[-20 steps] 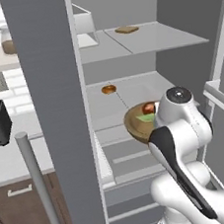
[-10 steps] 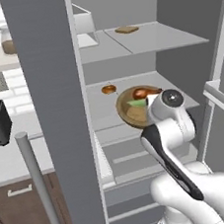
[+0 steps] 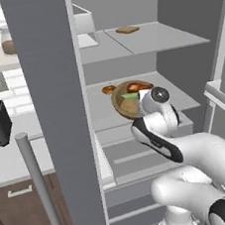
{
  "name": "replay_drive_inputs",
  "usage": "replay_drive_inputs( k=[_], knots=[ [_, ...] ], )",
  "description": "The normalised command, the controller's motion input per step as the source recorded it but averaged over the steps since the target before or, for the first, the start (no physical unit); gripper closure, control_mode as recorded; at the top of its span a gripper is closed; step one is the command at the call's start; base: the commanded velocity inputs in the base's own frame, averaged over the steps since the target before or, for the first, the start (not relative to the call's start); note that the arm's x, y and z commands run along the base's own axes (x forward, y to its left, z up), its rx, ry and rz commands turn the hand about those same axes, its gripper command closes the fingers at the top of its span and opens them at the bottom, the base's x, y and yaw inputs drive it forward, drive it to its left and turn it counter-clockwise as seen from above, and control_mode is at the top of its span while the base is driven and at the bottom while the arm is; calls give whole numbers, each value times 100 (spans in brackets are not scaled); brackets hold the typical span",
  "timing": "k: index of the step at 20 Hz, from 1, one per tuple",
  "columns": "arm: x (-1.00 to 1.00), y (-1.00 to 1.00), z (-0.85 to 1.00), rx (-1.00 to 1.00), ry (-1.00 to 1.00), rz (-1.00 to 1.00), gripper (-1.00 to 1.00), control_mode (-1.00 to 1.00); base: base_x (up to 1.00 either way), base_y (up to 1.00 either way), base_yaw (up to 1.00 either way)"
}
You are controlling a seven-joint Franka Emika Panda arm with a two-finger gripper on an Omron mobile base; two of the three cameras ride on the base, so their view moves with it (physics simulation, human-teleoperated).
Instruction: Pick the chicken drumstick and corn from their plates and place them in the bowl. Then put the bowl in the fridge.
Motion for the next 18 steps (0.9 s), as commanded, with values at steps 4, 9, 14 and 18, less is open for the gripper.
replay_drive_inputs(
  k=[4,9,14,18],
  knots=[
    [76,0,0,0,2,0,100,-100,0,0,0],
    [40,0,-2,0,1,0,100,-100,0,0,0],
    [12,-1,-14,0,3,0,100,-100,0,0,0],
    [20,-3,-4,0,4,0,100,-100,0,0,0]
  ],
)
